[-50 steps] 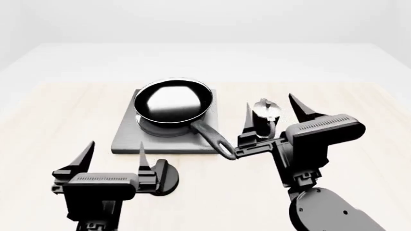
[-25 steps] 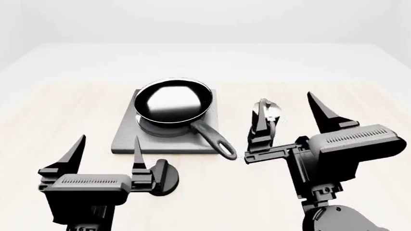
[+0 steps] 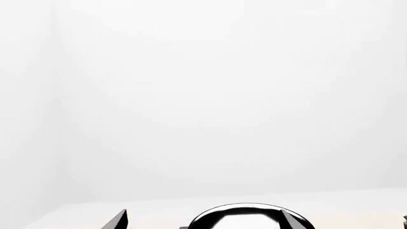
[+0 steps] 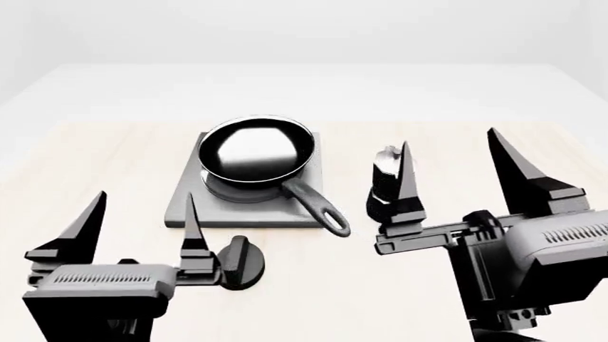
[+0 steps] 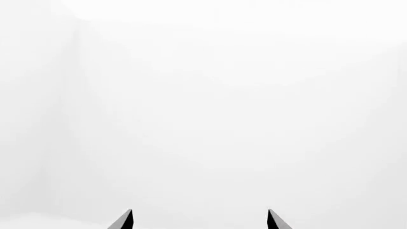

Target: Put the frying pan on the stove.

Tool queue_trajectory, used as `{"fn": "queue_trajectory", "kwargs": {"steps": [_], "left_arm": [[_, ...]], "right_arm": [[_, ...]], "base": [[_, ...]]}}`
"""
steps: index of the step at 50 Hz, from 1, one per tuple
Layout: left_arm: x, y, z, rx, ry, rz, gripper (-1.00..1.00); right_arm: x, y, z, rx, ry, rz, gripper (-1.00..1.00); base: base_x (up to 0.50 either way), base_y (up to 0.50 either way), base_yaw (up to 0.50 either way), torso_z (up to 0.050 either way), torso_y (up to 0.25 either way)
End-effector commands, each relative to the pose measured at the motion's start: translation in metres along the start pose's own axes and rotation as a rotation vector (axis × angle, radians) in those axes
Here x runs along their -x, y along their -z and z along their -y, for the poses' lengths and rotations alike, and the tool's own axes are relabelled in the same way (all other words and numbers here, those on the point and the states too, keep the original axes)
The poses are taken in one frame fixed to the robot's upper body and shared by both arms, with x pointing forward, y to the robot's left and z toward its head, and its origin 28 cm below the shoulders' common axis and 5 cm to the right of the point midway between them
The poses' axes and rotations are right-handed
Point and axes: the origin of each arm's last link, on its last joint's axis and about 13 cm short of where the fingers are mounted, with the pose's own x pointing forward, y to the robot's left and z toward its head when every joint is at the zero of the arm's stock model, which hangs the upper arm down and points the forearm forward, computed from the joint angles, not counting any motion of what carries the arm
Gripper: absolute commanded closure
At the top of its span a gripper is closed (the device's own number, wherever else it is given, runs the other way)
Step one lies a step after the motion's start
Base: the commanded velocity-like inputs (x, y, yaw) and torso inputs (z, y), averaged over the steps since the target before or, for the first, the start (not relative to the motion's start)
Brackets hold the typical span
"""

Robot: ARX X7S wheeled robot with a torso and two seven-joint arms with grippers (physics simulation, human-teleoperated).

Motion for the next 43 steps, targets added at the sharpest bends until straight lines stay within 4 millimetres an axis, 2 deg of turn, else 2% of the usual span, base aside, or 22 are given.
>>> {"fn": "queue_trajectory", "kwargs": {"steps": [1, 43], "left_arm": [[0.004, -0.011, -0.002, 0.007, -0.006, 0.034, -1.00], [0.020, -0.061, -0.008, 0.011, -0.009, 0.190, -1.00]], "right_arm": [[0.005, -0.014, 0.003, -0.004, 0.019, 0.042, -1.00], [0.025, -0.059, 0.010, 0.009, 0.064, 0.171, -1.00]], "base": [[0.00, 0.00, 0.00, 0.000, 0.000], [0.00, 0.00, 0.00, 0.000, 0.000]]}}
